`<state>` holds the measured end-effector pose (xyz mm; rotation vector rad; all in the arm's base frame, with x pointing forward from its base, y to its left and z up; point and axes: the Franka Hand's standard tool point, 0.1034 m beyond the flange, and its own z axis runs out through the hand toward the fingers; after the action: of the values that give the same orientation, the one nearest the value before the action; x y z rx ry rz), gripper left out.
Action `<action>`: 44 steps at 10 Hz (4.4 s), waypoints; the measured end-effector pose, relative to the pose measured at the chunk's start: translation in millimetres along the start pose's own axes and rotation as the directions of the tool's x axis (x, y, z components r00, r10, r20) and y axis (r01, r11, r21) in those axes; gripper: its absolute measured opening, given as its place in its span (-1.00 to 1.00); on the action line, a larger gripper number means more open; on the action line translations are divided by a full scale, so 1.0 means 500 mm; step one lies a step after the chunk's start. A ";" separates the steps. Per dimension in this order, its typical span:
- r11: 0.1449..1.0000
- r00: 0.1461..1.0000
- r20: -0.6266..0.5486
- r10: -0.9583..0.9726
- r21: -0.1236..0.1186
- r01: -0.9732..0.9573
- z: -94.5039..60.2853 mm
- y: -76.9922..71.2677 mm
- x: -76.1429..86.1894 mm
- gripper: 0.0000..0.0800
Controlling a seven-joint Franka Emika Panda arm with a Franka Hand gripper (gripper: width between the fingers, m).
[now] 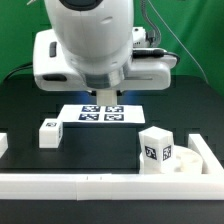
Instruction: Assemble stool
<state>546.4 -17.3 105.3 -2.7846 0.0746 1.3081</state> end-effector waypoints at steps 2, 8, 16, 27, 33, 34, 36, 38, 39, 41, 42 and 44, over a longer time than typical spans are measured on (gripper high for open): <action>1.000 0.990 -0.142 -0.003 -0.002 0.003 -0.023 0.000 0.019 -0.16; 0.999 0.796 -0.604 -0.033 -0.024 0.023 -0.189 -0.144 0.025 -0.16; 0.998 0.414 -0.909 0.045 0.054 0.010 -0.213 -0.251 0.021 -0.16; 0.997 0.111 -0.994 -0.007 0.002 0.074 -0.143 -0.319 0.010 -0.16; 0.998 0.114 -0.992 -0.044 -0.039 0.052 -0.089 -0.290 0.047 -0.16; 0.998 0.117 -0.992 -0.055 -0.049 0.050 -0.086 -0.287 0.050 -0.16; 0.997 0.117 -0.991 -0.065 -0.060 0.047 -0.088 -0.277 0.052 -0.16; 0.997 0.122 -0.990 -0.068 -0.063 0.045 -0.082 -0.276 0.060 -0.16; 0.997 0.124 -0.990 -0.070 -0.065 0.043 -0.079 -0.275 0.064 -0.16; 0.997 0.134 -0.988 -0.074 -0.069 0.042 -0.067 -0.277 0.073 -0.16; 0.996 0.127 -0.989 -0.078 -0.073 0.045 -0.063 -0.282 0.075 -0.16; 0.996 0.070 -0.994 -0.078 -0.075 0.046 -0.060 -0.289 0.075 -0.16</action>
Offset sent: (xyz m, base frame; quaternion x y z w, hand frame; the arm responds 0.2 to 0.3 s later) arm 0.0219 0.0436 0.0245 -0.0485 0.1593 0.0296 0.9856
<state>603.5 123.6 100.7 -2.9636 -0.0114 -0.9515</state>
